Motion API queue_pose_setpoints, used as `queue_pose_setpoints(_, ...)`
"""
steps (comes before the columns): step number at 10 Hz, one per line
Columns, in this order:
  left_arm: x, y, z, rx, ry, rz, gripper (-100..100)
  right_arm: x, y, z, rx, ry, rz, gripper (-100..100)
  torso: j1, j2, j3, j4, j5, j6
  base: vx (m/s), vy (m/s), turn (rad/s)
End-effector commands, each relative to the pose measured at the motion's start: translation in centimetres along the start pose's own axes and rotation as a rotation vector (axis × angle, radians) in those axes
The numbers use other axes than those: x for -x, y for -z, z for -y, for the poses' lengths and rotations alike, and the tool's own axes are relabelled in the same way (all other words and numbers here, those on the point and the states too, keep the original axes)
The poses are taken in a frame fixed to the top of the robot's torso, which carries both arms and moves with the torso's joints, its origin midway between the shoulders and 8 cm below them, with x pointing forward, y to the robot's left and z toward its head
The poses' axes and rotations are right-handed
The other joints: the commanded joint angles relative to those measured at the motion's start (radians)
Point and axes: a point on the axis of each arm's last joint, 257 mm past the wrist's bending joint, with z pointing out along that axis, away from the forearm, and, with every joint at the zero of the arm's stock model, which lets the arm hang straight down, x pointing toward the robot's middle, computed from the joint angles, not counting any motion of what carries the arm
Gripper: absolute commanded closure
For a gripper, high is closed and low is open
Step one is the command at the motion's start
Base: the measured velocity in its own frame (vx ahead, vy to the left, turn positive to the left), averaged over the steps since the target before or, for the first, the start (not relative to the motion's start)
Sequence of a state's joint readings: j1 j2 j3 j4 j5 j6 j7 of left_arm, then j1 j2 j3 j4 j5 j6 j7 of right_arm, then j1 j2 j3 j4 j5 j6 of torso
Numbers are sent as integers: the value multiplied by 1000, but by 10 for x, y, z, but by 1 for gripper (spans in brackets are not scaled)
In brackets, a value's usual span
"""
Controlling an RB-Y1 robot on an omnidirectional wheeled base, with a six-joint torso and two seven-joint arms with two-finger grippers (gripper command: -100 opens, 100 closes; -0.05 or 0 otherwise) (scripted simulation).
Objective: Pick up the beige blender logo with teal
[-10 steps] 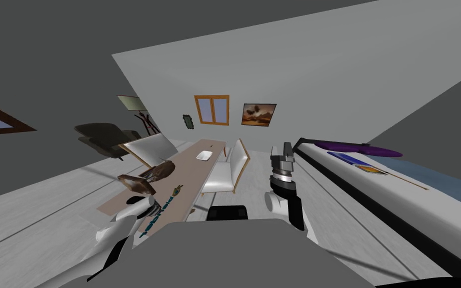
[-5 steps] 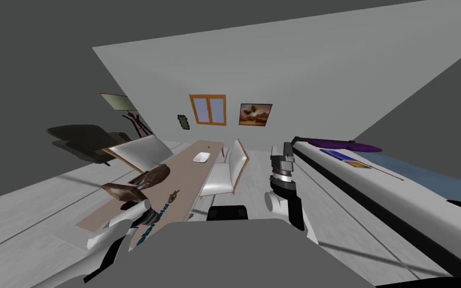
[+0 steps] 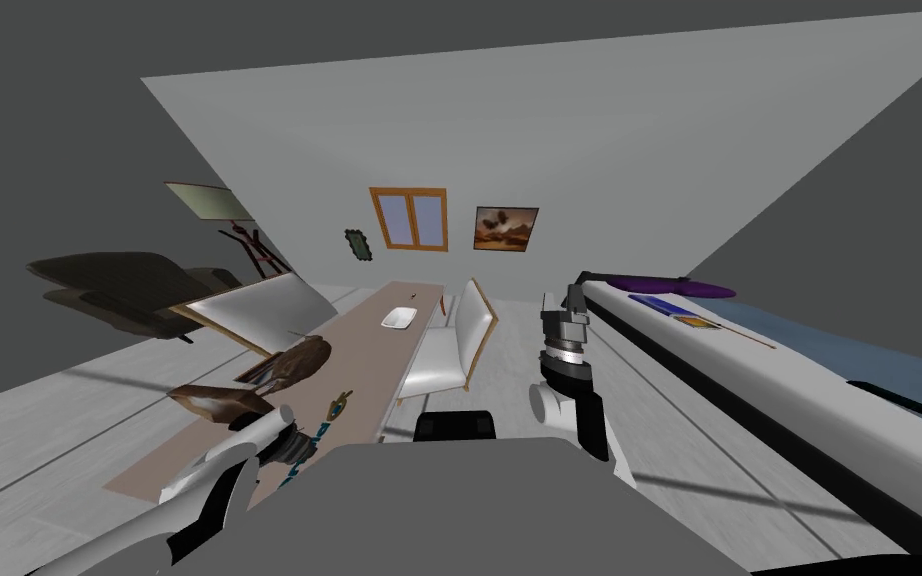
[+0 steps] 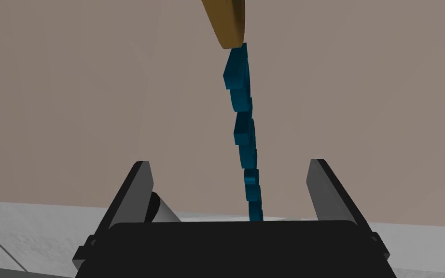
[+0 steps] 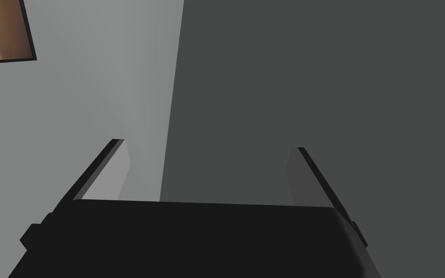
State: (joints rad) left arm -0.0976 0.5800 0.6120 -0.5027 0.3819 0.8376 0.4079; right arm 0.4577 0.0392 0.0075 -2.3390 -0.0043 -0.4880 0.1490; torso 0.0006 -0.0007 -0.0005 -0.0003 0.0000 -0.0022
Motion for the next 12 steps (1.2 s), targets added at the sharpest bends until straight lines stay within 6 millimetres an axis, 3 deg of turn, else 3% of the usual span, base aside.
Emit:
queue_pose_setpoints(1,4,0,-5,7,4,6,-100,0,0,0,0,0,0,0,0,0,0,0,0,0,0,0,0)
queue_pose_setpoints(2,2,1,-3,3,2,2,-100,0,0,0,0,0,0,0,-1,1,1,0,0,0,-6,-6,2)
queue_pose_setpoints(3,23,-2,-19,74,82,32,-100,0,0,0,0,0,0,0,-2,2,1,0,0,0,68,50,-226)
queue_pose_setpoints(4,15,2,-11,54,74,16,-100,0,0,0,0,0,0,0,1,-1,-1,0,0,1,78,73,-151)
queue_pose_setpoints(8,48,-5,-45,160,169,75,-100,0,0,0,0,0,0,0,1,-2,-1,0,0,1,43,38,-80)
queue_pose_setpoints(11,51,-6,-47,168,179,79,-100,0,0,0,0,0,0,0,0,0,0,0,0,0,23,24,-19)
queue_pose_setpoints(12,51,-5,-47,170,181,80,0,0,0,0,0,0,0,0,-1,1,0,0,0,0,0,0,0)
